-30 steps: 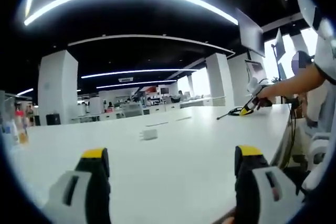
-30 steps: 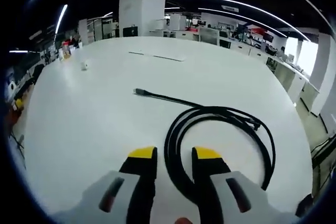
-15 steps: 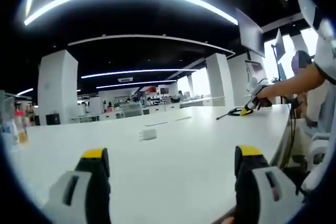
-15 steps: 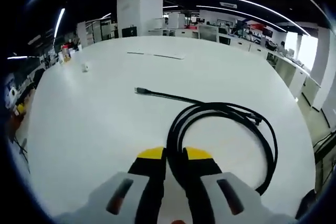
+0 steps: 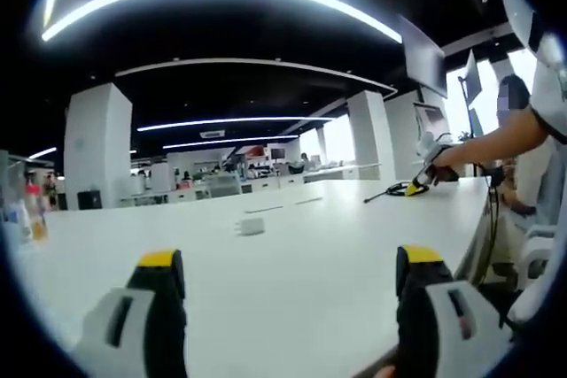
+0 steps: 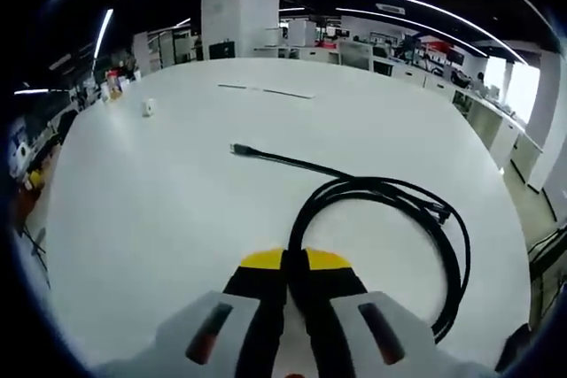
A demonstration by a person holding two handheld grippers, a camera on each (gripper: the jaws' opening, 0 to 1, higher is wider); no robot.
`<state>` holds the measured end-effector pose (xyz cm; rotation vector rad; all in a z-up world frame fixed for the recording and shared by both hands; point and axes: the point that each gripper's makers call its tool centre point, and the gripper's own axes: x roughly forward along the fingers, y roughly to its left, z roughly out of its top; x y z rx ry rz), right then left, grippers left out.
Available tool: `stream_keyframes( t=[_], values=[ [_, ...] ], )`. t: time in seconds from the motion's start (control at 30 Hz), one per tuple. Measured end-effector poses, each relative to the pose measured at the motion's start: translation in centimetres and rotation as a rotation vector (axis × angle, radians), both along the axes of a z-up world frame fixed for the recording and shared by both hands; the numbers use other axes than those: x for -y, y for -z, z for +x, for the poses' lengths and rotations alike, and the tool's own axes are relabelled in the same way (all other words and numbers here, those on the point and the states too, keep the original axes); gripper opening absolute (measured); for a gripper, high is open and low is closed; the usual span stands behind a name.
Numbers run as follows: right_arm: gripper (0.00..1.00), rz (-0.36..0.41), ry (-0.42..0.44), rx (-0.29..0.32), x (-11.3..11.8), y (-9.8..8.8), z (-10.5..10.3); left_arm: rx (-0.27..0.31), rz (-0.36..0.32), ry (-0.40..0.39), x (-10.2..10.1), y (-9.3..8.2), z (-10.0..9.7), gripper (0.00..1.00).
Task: Plug the desk Type‑C cable into the charger adapter.
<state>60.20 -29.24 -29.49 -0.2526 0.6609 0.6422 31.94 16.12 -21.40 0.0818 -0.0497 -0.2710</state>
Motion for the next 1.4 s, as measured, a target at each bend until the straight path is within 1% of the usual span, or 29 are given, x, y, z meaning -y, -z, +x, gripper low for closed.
stream_keyframes(
  t=[0.17,0.4,0.57,0.7,1.0,1.17,1.27,1.3,1.4],
  values=[
    [0.04,0.003,0.004,-0.007,-0.3,0.0,-0.3,0.007,-0.025,0.003,-0.1,-0.2,0.0,1.0],
    [0.04,-0.032,-0.012,0.011,-0.6,0.0,-1.0,0.007,-0.002,-0.008,-0.5,-0.2,0.0,1.0],
    [0.04,-0.054,-0.027,0.024,-0.4,0.0,-0.6,0.003,-0.007,-0.01,-0.5,-0.1,0.0,1.0],
    [0.04,-0.047,-0.027,0.028,0.0,0.0,0.1,0.0,-0.009,-0.006,-0.4,0.0,0.1,1.0],
    [0.04,-0.03,-0.021,0.015,-0.5,-0.1,-0.7,-0.001,-0.015,-0.006,-0.4,0.0,0.1,1.0],
    [0.04,-0.021,-0.018,0.012,-0.5,-0.1,-0.7,-0.003,-0.013,-0.007,-0.4,0.0,0.1,1.0],
    [0.05,-0.023,-0.023,0.014,-0.9,-0.1,-1.2,-0.003,-0.016,-0.006,-0.4,-0.1,0.1,1.0],
    [0.05,-0.025,-0.028,0.015,-0.7,-0.1,-0.9,-0.003,-0.016,-0.006,-0.4,-0.1,0.1,1.0],
    [0.05,-0.027,-0.032,0.018,-0.7,-0.1,-0.9,-0.002,-0.017,-0.005,-0.4,-0.1,0.1,1.0]
  ],
)
